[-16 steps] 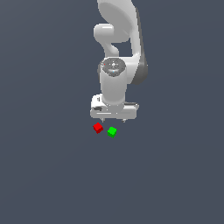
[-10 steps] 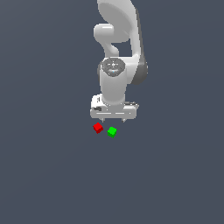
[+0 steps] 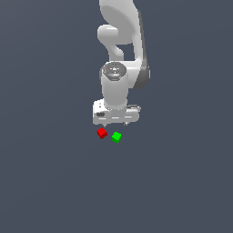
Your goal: Stack the red cube on top of the green cube.
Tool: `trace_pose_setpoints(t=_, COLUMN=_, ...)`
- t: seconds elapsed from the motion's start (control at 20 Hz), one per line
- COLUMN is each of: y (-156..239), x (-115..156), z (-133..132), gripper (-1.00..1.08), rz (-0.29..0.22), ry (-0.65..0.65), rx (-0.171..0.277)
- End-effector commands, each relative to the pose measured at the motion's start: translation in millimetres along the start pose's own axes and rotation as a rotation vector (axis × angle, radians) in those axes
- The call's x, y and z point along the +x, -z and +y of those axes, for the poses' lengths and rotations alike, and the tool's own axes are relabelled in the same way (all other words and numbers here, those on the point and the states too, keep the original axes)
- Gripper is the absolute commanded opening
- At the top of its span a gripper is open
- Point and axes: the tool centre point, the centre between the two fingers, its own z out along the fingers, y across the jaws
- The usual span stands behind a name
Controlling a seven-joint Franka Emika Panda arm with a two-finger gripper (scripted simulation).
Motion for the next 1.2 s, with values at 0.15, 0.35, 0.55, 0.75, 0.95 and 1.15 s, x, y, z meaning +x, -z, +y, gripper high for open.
trace_pose_setpoints(t=0.15, y=-11, x=-9, z=11, gripper=1.00, rz=0.003, ry=0.103, rx=-0.002)
trace_pose_setpoints(t=0.35, y=-21, x=-15, z=21, gripper=1.00, rz=0.005, ry=0.194, rx=-0.005)
trace_pose_setpoints(t=0.55, y=-30, x=-21, z=31, gripper=1.00, rz=0.008, ry=0.285, rx=-0.007)
trace_pose_setpoints(t=0.75, y=-40, x=-25, z=43, gripper=1.00, rz=0.010, ry=0.375, rx=-0.009)
trace_pose_setpoints(t=0.95, y=-50, x=-28, z=54, gripper=1.00, rz=0.013, ry=0.461, rx=-0.011)
trace_pose_setpoints(t=1.15, y=-57, x=-29, z=63, gripper=1.00, rz=0.015, ry=0.532, rx=-0.013)
